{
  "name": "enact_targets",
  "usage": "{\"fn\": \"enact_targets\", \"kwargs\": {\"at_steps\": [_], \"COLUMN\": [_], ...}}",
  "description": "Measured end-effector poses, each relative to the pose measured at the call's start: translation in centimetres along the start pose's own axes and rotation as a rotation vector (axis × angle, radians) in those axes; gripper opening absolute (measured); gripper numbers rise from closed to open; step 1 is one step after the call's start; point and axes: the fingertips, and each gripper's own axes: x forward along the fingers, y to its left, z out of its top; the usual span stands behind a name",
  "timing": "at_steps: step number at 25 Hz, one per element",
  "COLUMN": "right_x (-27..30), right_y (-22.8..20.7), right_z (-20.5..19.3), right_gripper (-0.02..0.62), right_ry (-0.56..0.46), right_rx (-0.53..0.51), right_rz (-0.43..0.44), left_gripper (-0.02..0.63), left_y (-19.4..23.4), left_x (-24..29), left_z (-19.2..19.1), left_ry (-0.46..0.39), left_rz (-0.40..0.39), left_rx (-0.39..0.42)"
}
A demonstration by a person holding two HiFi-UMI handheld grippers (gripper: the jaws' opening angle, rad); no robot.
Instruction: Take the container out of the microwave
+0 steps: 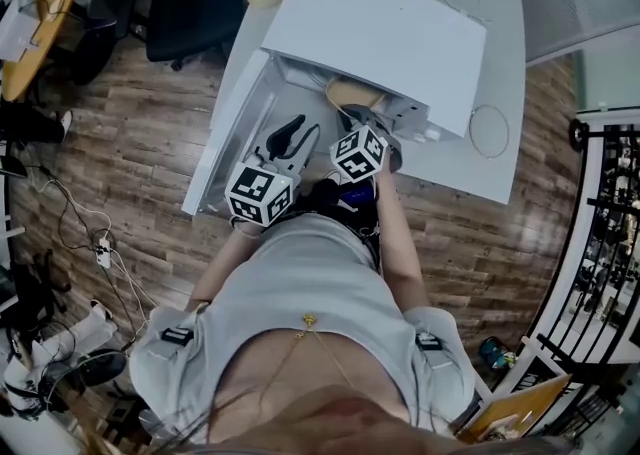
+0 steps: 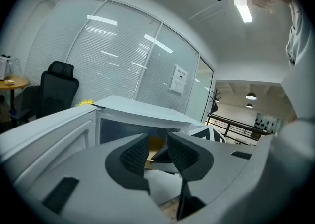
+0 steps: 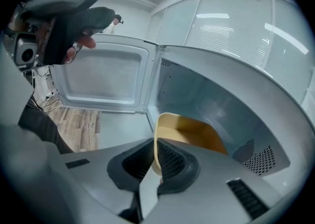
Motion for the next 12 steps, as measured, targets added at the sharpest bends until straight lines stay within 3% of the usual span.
{"fn": "enact_targets", "kwargs": {"at_steps": [12], "right_x": [-0.7], "right_y": [2.6], "right_z": [0.8], "right_gripper": [0.029], "right_ry": [0.019], "right_rx": [0.023], "right_rz": [-0.028], "left_gripper": [0.121], "left_y": [0.4], "left_x": [-2.4], "left_z": [-0.6], "left_ry": [0.012], "left_rz": [-0.046], "left_rx": [-0.004]}}
